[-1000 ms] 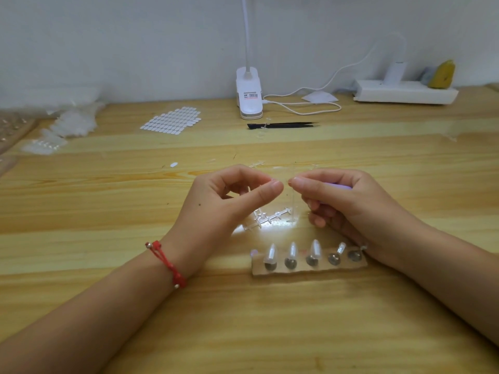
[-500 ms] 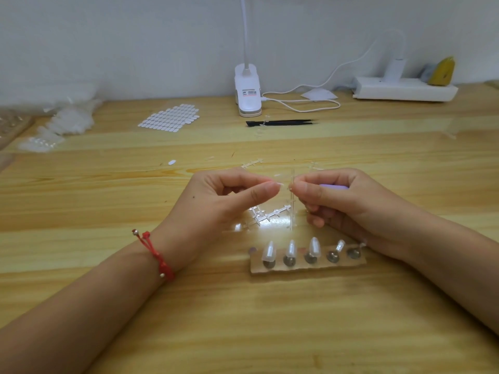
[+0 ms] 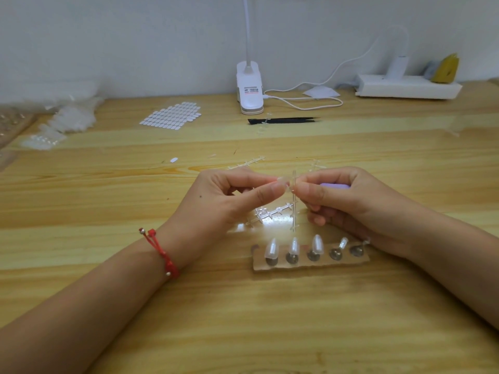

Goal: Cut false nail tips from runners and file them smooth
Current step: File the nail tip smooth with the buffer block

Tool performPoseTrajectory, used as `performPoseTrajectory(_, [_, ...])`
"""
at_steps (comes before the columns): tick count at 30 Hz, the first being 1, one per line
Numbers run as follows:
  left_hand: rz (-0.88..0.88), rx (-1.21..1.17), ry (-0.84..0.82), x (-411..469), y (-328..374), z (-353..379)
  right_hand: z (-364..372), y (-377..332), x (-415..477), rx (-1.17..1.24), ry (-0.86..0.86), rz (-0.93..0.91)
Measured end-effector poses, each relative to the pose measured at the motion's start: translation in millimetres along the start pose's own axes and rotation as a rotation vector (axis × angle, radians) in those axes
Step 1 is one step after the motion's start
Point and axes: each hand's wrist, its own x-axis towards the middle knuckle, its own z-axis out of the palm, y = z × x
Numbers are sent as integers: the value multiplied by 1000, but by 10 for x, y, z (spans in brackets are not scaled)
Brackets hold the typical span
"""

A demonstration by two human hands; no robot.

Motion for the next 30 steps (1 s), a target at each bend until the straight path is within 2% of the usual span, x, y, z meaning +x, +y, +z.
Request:
performPoseTrajectory(4, [12, 4, -28, -9, 9, 17, -18, 18, 3, -50, 8, 1])
performPoseTrajectory(12, [6, -28, 89, 1, -6, 16, -17, 76, 34, 81, 123, -38])
performPoseTrajectory(21, [70, -35, 110, -3, -13, 36, 8, 90, 41, 61, 208, -47])
performPoseTrajectory(28, [118, -50, 93, -18, -5, 40, -1, 86, 51, 101, 230, -40])
performPoseTrajectory(30, [172, -66, 157, -25, 4, 38, 7, 79, 44, 62, 210, -34])
